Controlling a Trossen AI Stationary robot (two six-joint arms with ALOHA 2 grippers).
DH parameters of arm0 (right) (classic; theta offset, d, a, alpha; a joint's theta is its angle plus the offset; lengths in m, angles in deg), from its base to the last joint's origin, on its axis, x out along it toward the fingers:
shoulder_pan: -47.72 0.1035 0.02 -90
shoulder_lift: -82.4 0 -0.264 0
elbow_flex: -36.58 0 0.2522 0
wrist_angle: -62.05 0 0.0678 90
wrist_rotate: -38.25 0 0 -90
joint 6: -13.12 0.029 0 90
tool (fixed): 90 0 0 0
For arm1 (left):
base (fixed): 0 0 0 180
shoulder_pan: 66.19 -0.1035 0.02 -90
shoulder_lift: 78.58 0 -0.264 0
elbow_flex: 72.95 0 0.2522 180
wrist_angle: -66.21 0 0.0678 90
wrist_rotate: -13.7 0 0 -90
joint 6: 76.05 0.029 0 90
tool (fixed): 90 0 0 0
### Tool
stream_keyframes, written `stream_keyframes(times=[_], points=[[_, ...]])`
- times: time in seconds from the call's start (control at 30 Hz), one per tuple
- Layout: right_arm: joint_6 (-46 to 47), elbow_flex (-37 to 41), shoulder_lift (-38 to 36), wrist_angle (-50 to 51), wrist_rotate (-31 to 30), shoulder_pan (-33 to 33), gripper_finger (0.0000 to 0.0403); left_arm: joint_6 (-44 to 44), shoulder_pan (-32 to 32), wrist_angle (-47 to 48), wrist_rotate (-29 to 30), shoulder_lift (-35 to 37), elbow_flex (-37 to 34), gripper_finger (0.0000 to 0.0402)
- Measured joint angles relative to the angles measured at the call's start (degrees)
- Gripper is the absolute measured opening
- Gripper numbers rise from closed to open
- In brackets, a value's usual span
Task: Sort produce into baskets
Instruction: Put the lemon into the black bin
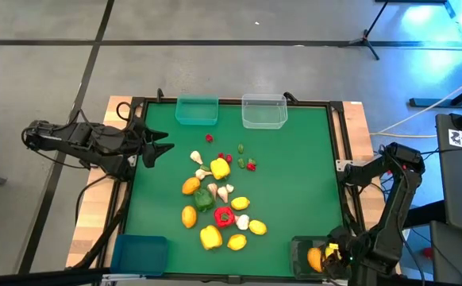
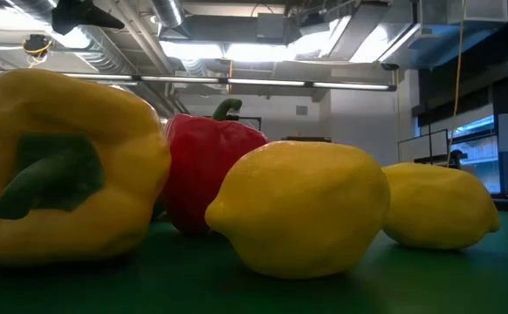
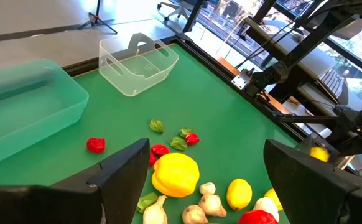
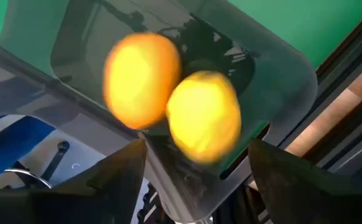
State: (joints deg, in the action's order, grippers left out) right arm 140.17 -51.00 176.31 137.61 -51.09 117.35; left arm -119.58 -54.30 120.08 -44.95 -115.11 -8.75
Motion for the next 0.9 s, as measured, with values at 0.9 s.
stream_keyframes(times=[0.9], points=[[-59.36,-11.04,0.38,-11.23,-17.29,-34.98,0.0266,0.18,0.01,0.01,0.0,0.0,0.0,0.0308]])
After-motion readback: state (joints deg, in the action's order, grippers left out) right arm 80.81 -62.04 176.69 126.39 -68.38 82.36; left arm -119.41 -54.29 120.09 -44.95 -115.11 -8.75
